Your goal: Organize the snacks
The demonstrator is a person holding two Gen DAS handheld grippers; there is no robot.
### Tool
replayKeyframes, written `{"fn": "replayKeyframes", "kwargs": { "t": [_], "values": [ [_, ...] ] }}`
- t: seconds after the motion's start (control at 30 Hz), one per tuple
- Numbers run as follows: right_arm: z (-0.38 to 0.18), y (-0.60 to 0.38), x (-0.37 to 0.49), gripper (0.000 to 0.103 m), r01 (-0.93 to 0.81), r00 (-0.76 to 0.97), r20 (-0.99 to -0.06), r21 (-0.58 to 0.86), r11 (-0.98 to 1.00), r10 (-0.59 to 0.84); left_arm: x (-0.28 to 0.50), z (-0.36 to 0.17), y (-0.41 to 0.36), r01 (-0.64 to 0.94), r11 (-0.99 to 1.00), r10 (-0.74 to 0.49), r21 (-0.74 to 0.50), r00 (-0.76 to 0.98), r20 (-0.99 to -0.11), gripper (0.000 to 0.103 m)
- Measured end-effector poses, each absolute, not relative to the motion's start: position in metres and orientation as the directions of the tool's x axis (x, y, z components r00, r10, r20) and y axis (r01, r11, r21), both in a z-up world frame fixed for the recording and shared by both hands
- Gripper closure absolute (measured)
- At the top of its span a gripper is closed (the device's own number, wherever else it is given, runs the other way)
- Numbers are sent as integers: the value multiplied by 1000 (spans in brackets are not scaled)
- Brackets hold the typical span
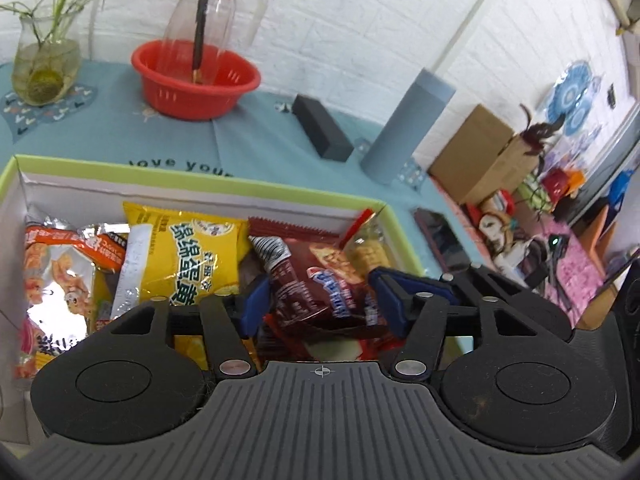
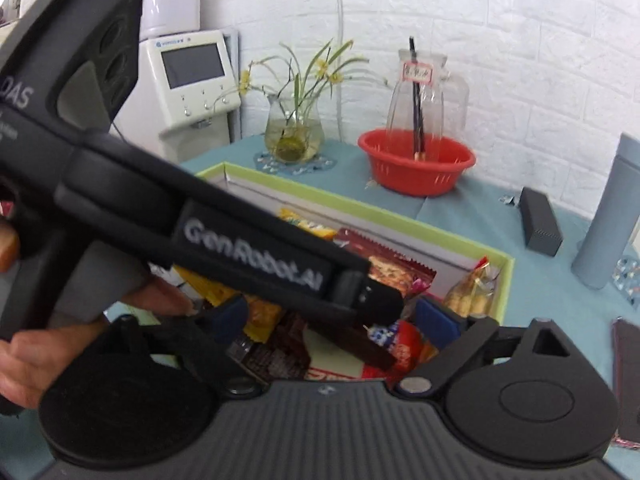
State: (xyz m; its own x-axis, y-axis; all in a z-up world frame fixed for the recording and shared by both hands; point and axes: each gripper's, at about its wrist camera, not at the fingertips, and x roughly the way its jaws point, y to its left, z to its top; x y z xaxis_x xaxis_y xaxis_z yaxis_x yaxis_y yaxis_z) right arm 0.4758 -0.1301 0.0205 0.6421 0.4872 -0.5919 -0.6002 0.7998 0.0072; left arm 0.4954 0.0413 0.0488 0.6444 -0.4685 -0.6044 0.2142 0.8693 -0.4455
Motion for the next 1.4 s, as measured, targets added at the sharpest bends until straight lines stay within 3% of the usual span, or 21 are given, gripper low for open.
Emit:
{"fn": "replayKeyframes", "kwargs": {
  "t": [0.1, 0.3, 0.47, 0.67, 0.97, 1.03, 1.1, 1.23, 1.27, 1.4],
  "values": [
    [37, -137, 457, 8, -599, 669, -544, 7, 801, 506, 470, 72, 46, 234, 869, -465, -436, 687, -558, 45],
    [59, -154, 404, 8, -584, 721, -502, -70, 809, 477, 410, 95, 48, 276, 869, -469, -411, 724, -505, 35],
    [46, -174, 355, 9, -549, 724, -530, -57, 834, 441, 367, 72, 38, 291, 847, -510, -445, 683, -523, 33],
    [-2, -196, 320, 9, -478, 670, -636, 23, 878, 382, 344, 20, 14, 251, 826, -549, -504, 561, -619, 35],
    [-16, -217, 349, 9, -450, 662, -658, 33, 892, 358, 377, 34, -36, 339, 851, -524, -400, 549, -651, 35],
    [-20, -221, 364, 9, -445, 646, -673, 54, 894, 362, 396, 28, -51, 348, 852, -523, -392, 510, -683, 38],
    [-24, -222, 379, 9, -452, 629, -688, 54, 890, 361, 413, 17, -65, 350, 855, -514, -384, 467, -719, 52],
    [-28, -219, 392, 9, -479, 610, -707, 31, 877, 357, 426, 4, -79, 366, 867, -481, -337, 443, -756, 67],
    [-28, -218, 393, 9, -488, 605, -708, 33, 872, 365, 428, 2, -80, 367, 865, -485, -342, 436, -758, 78],
    [-30, -213, 393, 9, -506, 602, -704, 28, 862, 377, 430, -4, -77, 360, 850, -514, -386, 402, -757, 84]
  ]
}}
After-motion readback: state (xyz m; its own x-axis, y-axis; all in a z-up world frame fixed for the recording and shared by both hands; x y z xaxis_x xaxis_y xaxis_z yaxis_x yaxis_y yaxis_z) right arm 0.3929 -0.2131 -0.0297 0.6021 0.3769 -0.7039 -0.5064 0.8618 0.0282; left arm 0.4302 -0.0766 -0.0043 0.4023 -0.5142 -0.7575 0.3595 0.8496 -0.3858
